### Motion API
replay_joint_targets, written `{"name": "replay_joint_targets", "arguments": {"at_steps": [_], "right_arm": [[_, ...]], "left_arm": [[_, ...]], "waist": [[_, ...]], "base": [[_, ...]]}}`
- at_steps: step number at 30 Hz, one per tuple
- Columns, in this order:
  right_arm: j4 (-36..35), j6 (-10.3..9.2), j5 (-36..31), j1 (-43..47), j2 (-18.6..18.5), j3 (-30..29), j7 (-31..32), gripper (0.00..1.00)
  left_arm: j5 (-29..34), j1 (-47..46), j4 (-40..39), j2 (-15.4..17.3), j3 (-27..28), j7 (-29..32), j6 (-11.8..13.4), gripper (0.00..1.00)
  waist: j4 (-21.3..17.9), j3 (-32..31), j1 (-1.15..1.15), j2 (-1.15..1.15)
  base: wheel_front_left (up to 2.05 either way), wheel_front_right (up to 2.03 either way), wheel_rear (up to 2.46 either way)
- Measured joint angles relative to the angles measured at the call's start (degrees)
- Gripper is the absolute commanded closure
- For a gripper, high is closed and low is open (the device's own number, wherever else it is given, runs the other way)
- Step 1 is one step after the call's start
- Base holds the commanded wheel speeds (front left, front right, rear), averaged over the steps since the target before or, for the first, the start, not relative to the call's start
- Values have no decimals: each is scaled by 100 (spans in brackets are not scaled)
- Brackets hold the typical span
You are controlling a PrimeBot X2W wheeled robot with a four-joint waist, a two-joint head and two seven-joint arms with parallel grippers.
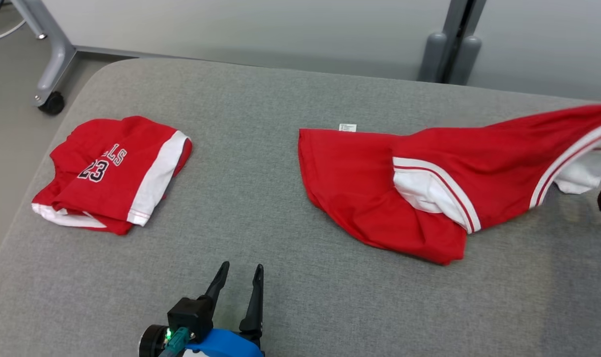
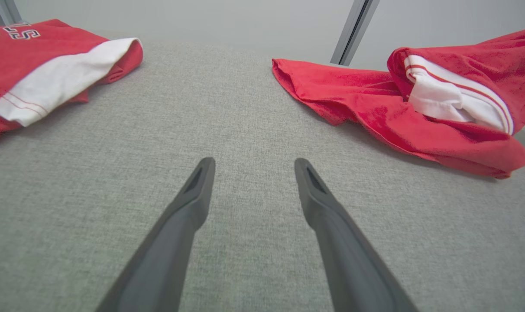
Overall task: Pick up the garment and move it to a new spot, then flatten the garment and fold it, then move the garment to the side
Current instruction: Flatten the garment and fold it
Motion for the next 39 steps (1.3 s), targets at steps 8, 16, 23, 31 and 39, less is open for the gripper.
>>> {"name": "replay_joint_targets", "arguments": {"at_steps": [8, 16, 23, 31, 39], "right_arm": [[283, 0, -634, -40, 476, -385, -208, 0], [-979, 0, 183, 1198, 1217, 1441, -230, 0], [-1154, 0, 786, 1653, 1007, 2235, -230, 0], [-942, 0, 848, 1578, 932, 2216, -229, 1], [-667, 0, 733, 1384, 994, 2149, -230, 91]], "left_arm": [[-56, 19, 32, 0, 8, -1, 56, 0], [-36, 35, 53, -2, 54, -1, 19, 0], [-38, 40, 38, -1, 26, 0, -1, 0], [-52, 44, 54, -1, 7, 0, -2, 0], [-97, 8, 3, -1, -63, -1, 22, 0]], "waist": [[89, -27, 0, 0], [-127, -190, -1, 0], [-155, -183, -1, 0], [-47, -103, -1, 0], [70, 20, -1, 0]], "base": [[0, 0, 0], [0, 0, 0], [0, 0, 0], [0, 0, 0], [0, 0, 0]]}}
